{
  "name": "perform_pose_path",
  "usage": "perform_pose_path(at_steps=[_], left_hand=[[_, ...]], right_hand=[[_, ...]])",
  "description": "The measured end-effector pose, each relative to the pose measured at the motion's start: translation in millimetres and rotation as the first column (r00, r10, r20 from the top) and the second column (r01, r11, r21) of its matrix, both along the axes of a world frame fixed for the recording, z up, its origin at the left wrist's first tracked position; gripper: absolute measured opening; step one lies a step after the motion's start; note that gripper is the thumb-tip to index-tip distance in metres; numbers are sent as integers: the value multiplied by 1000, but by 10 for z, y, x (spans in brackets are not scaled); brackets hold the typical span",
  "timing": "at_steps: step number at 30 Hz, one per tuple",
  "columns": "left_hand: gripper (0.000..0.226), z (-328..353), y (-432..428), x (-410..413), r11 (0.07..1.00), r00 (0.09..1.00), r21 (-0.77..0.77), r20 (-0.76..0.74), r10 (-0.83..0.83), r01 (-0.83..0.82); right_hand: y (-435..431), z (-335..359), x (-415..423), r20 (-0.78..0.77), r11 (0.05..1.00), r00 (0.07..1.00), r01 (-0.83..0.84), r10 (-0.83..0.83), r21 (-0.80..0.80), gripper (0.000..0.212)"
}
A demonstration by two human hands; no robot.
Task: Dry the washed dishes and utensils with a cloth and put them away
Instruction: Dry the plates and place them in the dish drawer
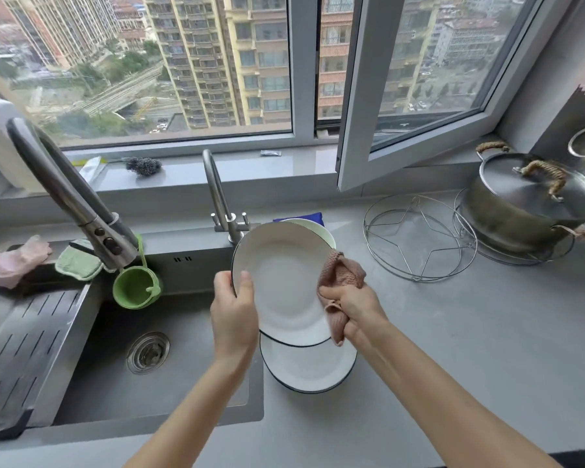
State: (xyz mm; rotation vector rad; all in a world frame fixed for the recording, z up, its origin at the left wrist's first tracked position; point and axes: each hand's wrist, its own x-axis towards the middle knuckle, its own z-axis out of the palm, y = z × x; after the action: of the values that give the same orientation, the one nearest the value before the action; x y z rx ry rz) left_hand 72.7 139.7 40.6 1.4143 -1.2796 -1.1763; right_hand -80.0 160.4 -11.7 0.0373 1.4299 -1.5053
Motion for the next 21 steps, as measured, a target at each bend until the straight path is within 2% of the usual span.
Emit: perform_pose_path(at_steps=[1, 3, 4, 5, 7, 8, 9, 11, 13, 14, 15, 17, 18, 19, 20, 21], left_hand=[[16, 14, -36, 81, 980, 980, 78, -95, -175, 182], [33, 136, -227, 224, 859, 857, 188, -317, -406, 476], [30, 212, -312, 242, 810, 815, 211, -357, -458, 547], [22, 268, -360, 234, 777, 800, 230, -318, -509, 586], [23, 329, -362, 154, 754, 796, 274, -86, -599, 597], [27, 309, -359, 118, 773, 790, 251, 49, -611, 583], [34, 264, -357, 97, 794, 784, 206, 149, -603, 572], [42, 205, -316, 65, 835, 820, 160, 165, -549, 527], [40, 224, -286, 59, 889, 906, 202, 15, -423, 411], [39, 224, -286, 56, 902, 929, 230, -41, -367, 366], [40, 206, -301, 50, 910, 942, 244, -66, -330, 336], [42, 191, -326, 32, 923, 952, 233, -71, -299, 307], [43, 183, -336, 7, 928, 954, 221, -63, -293, 300], [43, 194, -331, -28, 933, 956, 207, -59, -287, 293], [42, 199, -326, -69, 939, 958, 188, -64, -279, 286], [42, 220, -317, -110, 940, 956, 174, -78, -283, 292]], right_hand=[[50, 57, -52, -63, 999, 998, -5, 3, -33, 38], [167, 220, -145, -256, 982, 954, -176, 154, -67, 41], [209, 320, -181, -391, 949, 879, -312, 272, -42, 42], [238, 444, -201, -521, 894, 758, -448, 392, 21, 41], [219, 632, -229, -660, 774, 515, -612, 548, 165, 39], [190, 685, -246, -682, 739, 450, -643, 576, 201, 37], [159, 725, -257, -695, 730, 427, -651, 578, 207, 37], [125, 703, -302, -746, 773, 417, -602, 520, 202, 49], [159, 703, -338, -840, 855, 356, -470, 409, 217, 63], [208, 721, -342, -904, 903, 276, -374, 328, 213, 67], [268, 732, -331, -960, 938, 134, -280, 248, 203, 70], [369, 750, -224, -947, 962, -279, -174, 157, 210, 78], [363, 700, -152, -875, 934, -441, -183, 199, 305, 77], [340, 682, -35, -796, 845, -508, -220, 328, 488, 77], [299, 652, 105, -717, 701, -499, -267, 487, 662, 82], [245, 608, 242, -655, 574, -471, -325, 591, 752, 90]])
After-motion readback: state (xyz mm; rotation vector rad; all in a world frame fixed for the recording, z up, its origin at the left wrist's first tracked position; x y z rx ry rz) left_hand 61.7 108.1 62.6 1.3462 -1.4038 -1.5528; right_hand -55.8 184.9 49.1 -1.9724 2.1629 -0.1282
